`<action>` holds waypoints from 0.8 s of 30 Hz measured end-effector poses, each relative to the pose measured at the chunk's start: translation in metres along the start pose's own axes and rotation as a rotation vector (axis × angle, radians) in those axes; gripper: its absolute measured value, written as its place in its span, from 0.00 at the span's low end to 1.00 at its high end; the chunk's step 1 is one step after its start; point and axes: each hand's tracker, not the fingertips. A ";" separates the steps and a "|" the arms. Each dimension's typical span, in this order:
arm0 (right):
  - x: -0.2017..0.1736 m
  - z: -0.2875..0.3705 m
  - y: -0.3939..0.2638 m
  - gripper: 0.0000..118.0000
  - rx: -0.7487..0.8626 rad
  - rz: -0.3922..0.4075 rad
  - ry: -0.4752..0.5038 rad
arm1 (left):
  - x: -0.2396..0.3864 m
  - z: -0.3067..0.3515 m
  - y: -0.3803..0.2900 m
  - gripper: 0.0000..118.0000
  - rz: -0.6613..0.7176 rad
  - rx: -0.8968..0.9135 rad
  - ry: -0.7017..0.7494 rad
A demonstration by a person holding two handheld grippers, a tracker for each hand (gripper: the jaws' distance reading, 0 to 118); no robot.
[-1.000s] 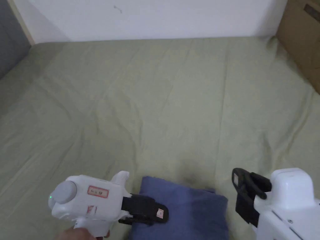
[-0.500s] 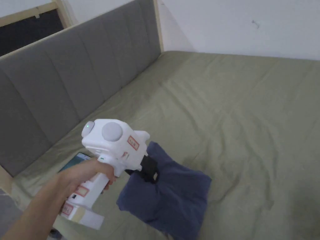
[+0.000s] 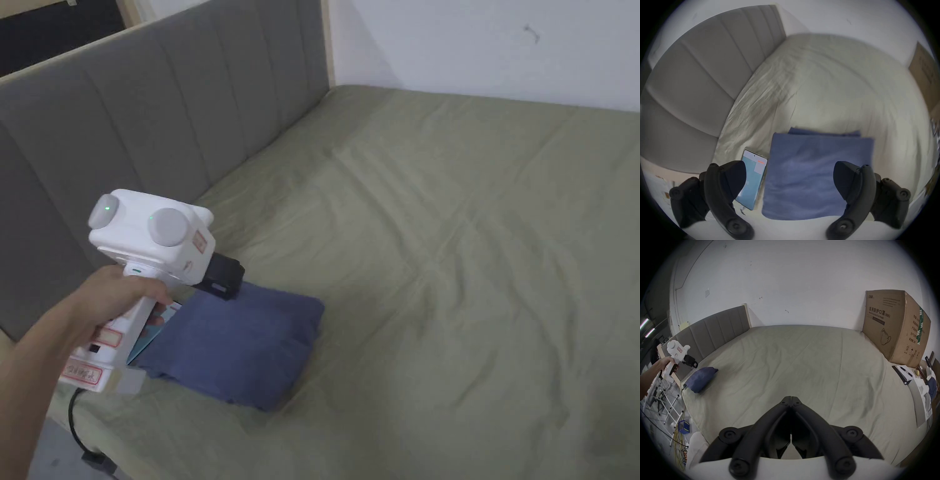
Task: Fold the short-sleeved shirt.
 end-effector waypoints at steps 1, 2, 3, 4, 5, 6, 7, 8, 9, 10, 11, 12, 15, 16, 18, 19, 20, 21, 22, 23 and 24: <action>0.002 0.001 0.000 0.00 -0.002 -0.001 0.001 | -0.002 0.004 0.003 0.93 0.011 -0.006 0.017; 0.004 0.002 0.000 0.00 -0.001 -0.004 0.001 | 0.000 0.011 0.001 0.92 0.029 0.009 0.039; 0.006 0.004 -0.001 0.00 0.003 -0.008 -0.001 | 0.003 0.020 -0.001 0.88 0.041 0.026 0.018; 0.008 0.007 -0.001 0.00 0.008 -0.012 -0.002 | 0.008 0.034 -0.006 0.72 0.048 0.051 -0.021; 0.010 0.009 -0.001 0.00 0.011 -0.016 -0.005 | 0.014 0.044 -0.010 0.48 0.042 0.081 -0.067; 0.012 0.011 -0.001 0.00 0.013 -0.019 -0.006 | 0.024 0.056 -0.015 0.18 0.030 0.109 -0.087; 0.015 0.014 -0.001 0.00 0.021 -0.023 -0.008 | 0.036 0.067 -0.023 0.01 0.030 0.144 -0.083; 0.016 0.018 -0.001 0.00 0.026 -0.026 -0.013 | 0.048 0.076 -0.028 0.01 0.024 0.179 -0.068; 0.019 0.021 -0.001 0.00 0.031 -0.030 -0.012 | 0.050 0.083 -0.031 0.00 0.005 0.247 -0.041; 0.022 0.026 0.000 0.00 0.044 -0.034 -0.013 | 0.063 0.095 -0.039 0.00 -0.020 0.289 -0.069; 0.024 0.029 0.001 0.00 0.054 -0.041 -0.018 | 0.076 0.106 -0.046 0.00 -0.031 0.321 -0.090; 0.025 0.033 0.004 0.00 0.067 -0.050 -0.019 | 0.089 0.118 -0.056 0.00 -0.008 0.365 -0.114; 0.030 0.043 0.014 0.00 0.119 -0.069 -0.015 | 0.145 0.157 -0.087 0.00 -0.002 0.476 -0.169; 0.030 0.048 0.017 0.00 0.141 -0.072 -0.015 | 0.161 0.168 -0.096 0.00 -0.007 0.502 -0.187; 0.031 0.058 0.022 0.00 0.173 -0.065 -0.016 | 0.190 0.187 -0.113 0.00 -0.050 0.567 -0.191; 0.032 0.063 0.024 0.00 0.189 -0.065 -0.020 | 0.207 0.199 -0.121 0.00 -0.074 0.596 -0.176; 0.031 0.069 0.026 0.00 0.202 -0.068 -0.027 | 0.218 0.209 -0.128 0.00 -0.085 0.633 -0.171; 0.033 0.076 0.028 0.00 0.216 -0.078 -0.031 | 0.234 0.223 -0.137 0.00 -0.099 0.668 -0.182; 0.035 0.081 0.028 0.00 0.226 -0.092 -0.028 | 0.247 0.235 -0.146 0.00 -0.065 0.701 -0.174; 0.038 0.087 0.028 0.00 0.236 -0.103 -0.028 | 0.257 0.245 -0.153 0.00 -0.064 0.729 -0.177; 0.040 0.093 0.027 0.00 0.251 -0.112 -0.030 | 0.267 0.256 -0.161 0.00 -0.057 0.754 -0.196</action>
